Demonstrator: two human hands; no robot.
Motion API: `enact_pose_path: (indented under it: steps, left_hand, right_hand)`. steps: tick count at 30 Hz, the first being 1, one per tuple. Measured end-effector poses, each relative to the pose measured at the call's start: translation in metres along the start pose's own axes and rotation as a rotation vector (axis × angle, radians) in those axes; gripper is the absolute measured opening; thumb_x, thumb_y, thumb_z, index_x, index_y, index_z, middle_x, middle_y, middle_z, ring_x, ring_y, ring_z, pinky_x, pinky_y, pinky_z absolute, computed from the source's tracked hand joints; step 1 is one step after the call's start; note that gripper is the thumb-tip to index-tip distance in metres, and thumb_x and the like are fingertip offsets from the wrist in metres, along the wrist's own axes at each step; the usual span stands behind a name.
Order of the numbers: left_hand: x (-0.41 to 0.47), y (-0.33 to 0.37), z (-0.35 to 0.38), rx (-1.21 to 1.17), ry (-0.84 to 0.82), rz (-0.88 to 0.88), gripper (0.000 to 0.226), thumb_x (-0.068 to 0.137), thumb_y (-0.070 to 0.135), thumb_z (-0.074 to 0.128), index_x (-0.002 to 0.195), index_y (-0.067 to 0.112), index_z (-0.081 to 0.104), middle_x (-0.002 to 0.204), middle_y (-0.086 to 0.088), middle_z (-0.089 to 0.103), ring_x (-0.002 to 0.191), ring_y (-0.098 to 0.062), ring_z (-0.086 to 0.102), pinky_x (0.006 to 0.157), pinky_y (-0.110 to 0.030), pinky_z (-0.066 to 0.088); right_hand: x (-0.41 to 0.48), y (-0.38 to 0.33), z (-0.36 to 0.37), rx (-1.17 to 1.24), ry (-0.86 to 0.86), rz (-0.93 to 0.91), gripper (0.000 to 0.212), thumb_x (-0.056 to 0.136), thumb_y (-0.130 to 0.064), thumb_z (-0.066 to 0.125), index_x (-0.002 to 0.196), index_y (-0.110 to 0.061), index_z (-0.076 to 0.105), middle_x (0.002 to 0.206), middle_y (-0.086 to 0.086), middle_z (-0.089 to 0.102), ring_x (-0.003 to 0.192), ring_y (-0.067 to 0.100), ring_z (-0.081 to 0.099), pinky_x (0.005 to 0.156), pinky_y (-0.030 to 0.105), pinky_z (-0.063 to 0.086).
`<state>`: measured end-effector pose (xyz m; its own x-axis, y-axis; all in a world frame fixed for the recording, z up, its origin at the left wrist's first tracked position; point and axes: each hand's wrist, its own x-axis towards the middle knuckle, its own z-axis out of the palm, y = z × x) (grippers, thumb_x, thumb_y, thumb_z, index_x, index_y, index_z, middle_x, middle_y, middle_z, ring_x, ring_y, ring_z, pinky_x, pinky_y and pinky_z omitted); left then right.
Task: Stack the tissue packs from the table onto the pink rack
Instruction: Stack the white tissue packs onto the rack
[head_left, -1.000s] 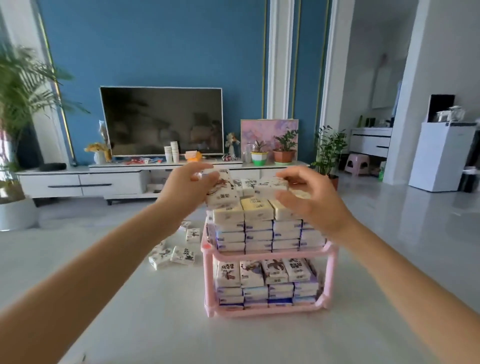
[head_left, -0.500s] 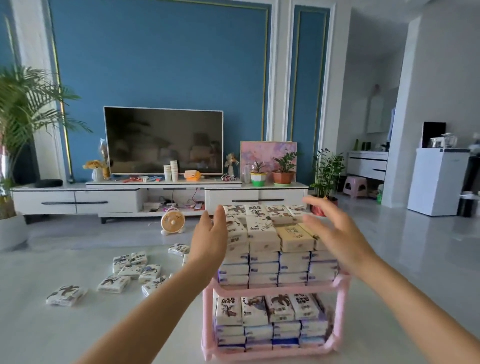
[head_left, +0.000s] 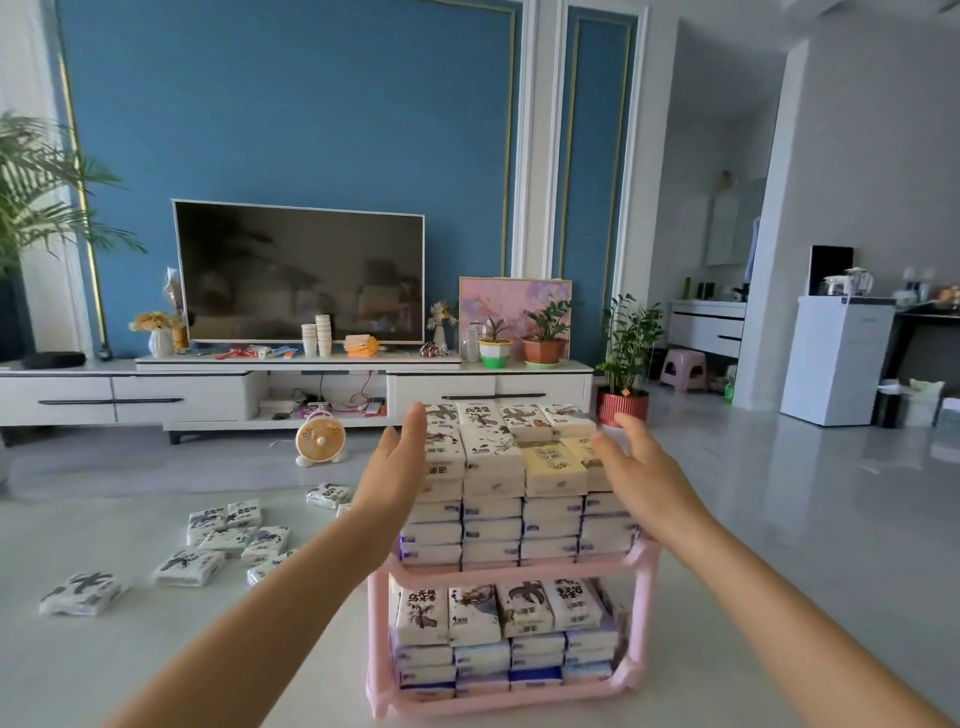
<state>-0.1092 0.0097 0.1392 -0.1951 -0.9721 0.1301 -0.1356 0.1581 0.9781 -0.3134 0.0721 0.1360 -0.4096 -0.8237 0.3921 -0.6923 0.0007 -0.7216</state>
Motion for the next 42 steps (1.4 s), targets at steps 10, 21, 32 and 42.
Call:
enact_pose_path:
  steps: [10,21,32,42]
  left_hand:
    - [-0.006,-0.015,-0.022,0.369,-0.258,0.195,0.071,0.082,0.012,0.066,0.139,0.019,0.024,0.094,0.015,0.059,0.084,0.002,0.057,0.064,-0.013,0.051]
    - [0.001,-0.016,-0.026,0.355,-0.238,0.257,0.046,0.082,0.027,0.066,0.118,0.015,0.04,0.105,0.004,0.063,0.098,-0.017,0.062,0.089,-0.038,0.052]
    - [0.042,0.006,-0.026,-0.399,-0.073,-0.156,0.077,0.09,0.063,0.031,0.149,0.016,0.015,0.155,-0.008,0.003,0.142,-0.031,0.008,0.116,-0.044,0.017]
    - [0.068,0.004,-0.011,-0.229,-0.155,-0.227,0.058,0.095,0.058,0.021,0.079,0.01,0.051,0.053,-0.008,0.067,0.043,-0.018,0.064,0.042,-0.025,0.052]
  right_hand:
    - [-0.01,-0.036,0.01,-0.44,-0.347,-0.54,0.07,0.089,-0.048,0.053,0.146,-0.036,0.014,0.154,-0.018,0.014,0.141,0.0,0.005,0.112,0.021,0.006]
    - [-0.004,-0.037,0.02,-0.293,-0.247,-0.537,0.059,0.09,-0.043,0.053,0.142,-0.029,0.031,0.149,-0.015,0.028,0.135,-0.004,0.019,0.108,0.017,0.015]
    - [0.06,-0.02,-0.008,0.037,-0.202,0.126,0.057,0.1,-0.045,0.021,0.145,-0.01,0.027,0.152,0.006,0.029,0.138,0.023,0.029,0.109,0.036,0.023]
    - [0.062,-0.02,0.0,0.03,-0.305,0.201,0.068,0.095,-0.059,0.015,0.147,-0.016,0.024,0.155,0.005,0.022,0.141,0.024,0.021,0.113,0.039,0.017]
